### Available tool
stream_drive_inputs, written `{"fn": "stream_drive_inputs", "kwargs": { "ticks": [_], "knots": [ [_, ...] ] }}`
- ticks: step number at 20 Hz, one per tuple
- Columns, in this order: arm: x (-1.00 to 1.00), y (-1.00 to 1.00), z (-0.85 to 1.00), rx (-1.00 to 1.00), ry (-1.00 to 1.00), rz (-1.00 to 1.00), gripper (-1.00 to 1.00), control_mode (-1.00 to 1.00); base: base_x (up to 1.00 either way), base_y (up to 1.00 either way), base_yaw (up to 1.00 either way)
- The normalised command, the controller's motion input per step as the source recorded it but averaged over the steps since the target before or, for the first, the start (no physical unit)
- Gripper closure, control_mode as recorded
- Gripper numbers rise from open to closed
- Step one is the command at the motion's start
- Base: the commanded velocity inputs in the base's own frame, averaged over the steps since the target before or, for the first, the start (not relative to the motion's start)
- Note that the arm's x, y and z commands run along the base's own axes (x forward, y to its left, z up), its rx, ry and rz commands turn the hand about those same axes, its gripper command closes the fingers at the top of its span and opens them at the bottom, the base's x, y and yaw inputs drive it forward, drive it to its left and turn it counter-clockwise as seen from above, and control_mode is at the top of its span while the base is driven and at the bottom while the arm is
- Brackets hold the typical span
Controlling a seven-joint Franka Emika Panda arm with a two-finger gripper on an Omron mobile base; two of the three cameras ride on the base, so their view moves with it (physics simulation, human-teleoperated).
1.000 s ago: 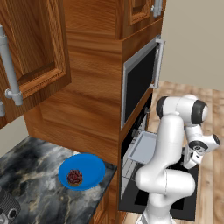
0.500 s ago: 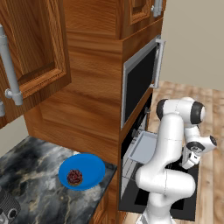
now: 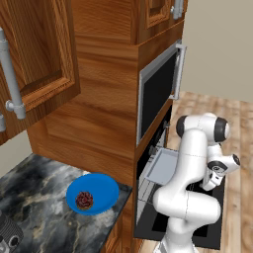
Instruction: Take the baked cake out of the oven and place it on the plate for cooling. Then close the oven door.
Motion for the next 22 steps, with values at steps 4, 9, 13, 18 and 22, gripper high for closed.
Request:
{"fn": "stream_drive_inputs", "kwargs": {
  "ticks": [4, 9, 13, 18, 22],
  "knots": [
    [0.21, -0.06, -0.27, 0.0, 0.0, 0.0, -1.0, -1.0, 0.0, 0.0, 0.0],
    [0.21, -0.07, -0.27, 0.0, 0.01, 0.0, -1.0, -1.0, 0.0, 0.0, 0.0],
    [0.2, -0.07, -0.27, 0.0, 0.0, 0.0, -1.0, -1.0, 0.0, 0.0, 0.0],
    [0.2, -0.1, -0.26, 0.0, 0.01, 0.0, -1.0, -1.0, 0.0, 0.0, 0.0],
    [0.18, -0.12, -0.27, 0.0, 0.02, 0.0, -1.0, -1.0, 0.0, 0.0, 0.0]
  ]
}}
